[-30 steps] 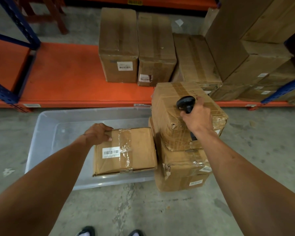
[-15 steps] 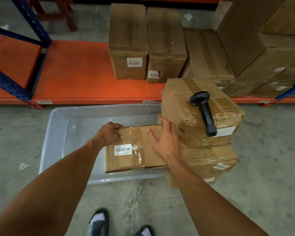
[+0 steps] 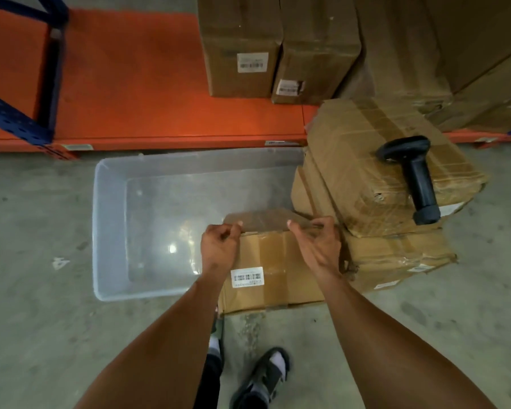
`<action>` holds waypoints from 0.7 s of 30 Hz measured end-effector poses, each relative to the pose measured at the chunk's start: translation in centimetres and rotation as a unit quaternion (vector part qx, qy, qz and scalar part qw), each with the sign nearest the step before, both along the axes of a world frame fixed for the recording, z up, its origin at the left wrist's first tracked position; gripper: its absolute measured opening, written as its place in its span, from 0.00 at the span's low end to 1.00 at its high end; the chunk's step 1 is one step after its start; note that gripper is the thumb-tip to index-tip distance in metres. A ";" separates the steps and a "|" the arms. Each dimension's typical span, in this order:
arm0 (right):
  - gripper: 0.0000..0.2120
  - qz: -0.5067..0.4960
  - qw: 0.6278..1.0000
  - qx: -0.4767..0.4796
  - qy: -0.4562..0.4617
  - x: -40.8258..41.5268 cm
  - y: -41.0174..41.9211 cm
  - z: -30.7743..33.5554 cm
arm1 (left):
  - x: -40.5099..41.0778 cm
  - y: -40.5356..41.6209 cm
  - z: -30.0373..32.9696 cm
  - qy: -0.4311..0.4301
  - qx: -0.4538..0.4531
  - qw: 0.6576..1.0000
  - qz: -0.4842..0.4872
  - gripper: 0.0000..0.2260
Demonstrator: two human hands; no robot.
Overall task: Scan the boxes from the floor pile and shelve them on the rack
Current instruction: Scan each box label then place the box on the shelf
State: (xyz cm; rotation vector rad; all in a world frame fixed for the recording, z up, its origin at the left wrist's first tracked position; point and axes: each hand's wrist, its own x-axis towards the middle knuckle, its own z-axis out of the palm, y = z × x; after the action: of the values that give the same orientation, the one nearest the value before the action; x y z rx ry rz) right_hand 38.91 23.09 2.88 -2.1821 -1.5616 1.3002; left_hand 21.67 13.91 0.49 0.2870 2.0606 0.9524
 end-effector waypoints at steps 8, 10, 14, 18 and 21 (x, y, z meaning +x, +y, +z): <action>0.23 -0.004 0.996 -0.063 -0.060 3.1 -2.5 -2.1 | 1.8 -3.6 -1.9 -0.200 -0.075 0.976 0.046 0.29; 0.24 0.031 0.991 -0.116 -0.058 4.1 -2.5 -2.2 | 2.0 -4.5 -1.8 -0.257 -0.102 0.960 0.041 0.29; 0.33 0.043 0.979 -0.199 -0.024 5.9 -3.1 -2.5 | 2.9 -6.6 -2.6 -0.277 -0.134 0.951 -0.010 0.39; 0.37 0.030 0.978 -0.208 0.015 6.8 -4.0 -2.6 | 4.2 -7.1 -1.7 -0.269 -0.112 0.956 0.015 0.38; 0.37 0.034 0.981 -0.185 0.041 7.6 -5.1 -2.2 | 4.9 -8.0 -1.2 -0.257 -0.085 0.962 0.024 0.38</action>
State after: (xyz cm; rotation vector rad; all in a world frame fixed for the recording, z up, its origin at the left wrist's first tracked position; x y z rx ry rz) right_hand 46.54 18.01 0.70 -2.2566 -1.4717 1.8046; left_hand 26.61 5.89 -0.71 -0.0983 1.6564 0.7711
